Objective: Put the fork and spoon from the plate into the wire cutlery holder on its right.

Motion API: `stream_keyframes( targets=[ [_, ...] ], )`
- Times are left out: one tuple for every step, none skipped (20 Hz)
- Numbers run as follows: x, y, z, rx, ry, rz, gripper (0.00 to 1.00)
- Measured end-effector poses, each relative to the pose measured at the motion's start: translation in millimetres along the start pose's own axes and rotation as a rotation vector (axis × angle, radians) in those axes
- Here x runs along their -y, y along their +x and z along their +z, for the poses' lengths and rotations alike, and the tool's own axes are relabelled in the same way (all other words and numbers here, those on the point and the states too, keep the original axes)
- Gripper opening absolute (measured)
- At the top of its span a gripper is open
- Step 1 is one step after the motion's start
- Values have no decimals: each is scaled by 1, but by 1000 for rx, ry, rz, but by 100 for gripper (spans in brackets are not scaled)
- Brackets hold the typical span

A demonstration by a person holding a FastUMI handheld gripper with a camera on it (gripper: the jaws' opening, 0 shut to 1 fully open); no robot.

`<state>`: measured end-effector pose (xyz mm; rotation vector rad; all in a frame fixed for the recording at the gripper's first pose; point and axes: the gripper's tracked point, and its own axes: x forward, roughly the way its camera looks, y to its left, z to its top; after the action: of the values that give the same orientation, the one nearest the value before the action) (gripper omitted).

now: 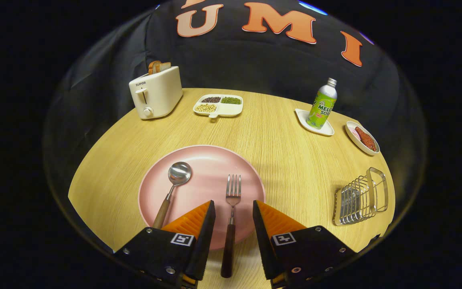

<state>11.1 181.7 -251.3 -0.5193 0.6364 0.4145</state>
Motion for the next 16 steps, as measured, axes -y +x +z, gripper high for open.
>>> stream_keyframes(
  targets=[
    [-1,3,-3,-13,-3,-2,53],
    [-2,7,-5,-29,-7,-2,52],
    [-3,9,-9,-46,-8,-6,47],
    [-2,12,-11,-60,-10,-12,45],
    [-2,12,-13,-74,-8,-14,42],
    [-3,15,-14,-81,-5,-17,40],
    [-3,16,-16,-88,-4,-18,36],
    [-3,18,-17,-99,-2,-21,34],
    [-3,18,-19,-108,2,-24,27],
    [-2,21,-21,-113,9,-26,23],
    [-3,21,-21,-118,20,-24,17],
    [-4,24,-20,-116,33,-19,13],
    [-5,23,-20,-122,44,-10,8],
    [-5,22,-19,-124,55,-2,7],
    [-6,21,-19,-123,64,7,4],
    [-6,18,-16,-120,73,19,4]
  ],
)
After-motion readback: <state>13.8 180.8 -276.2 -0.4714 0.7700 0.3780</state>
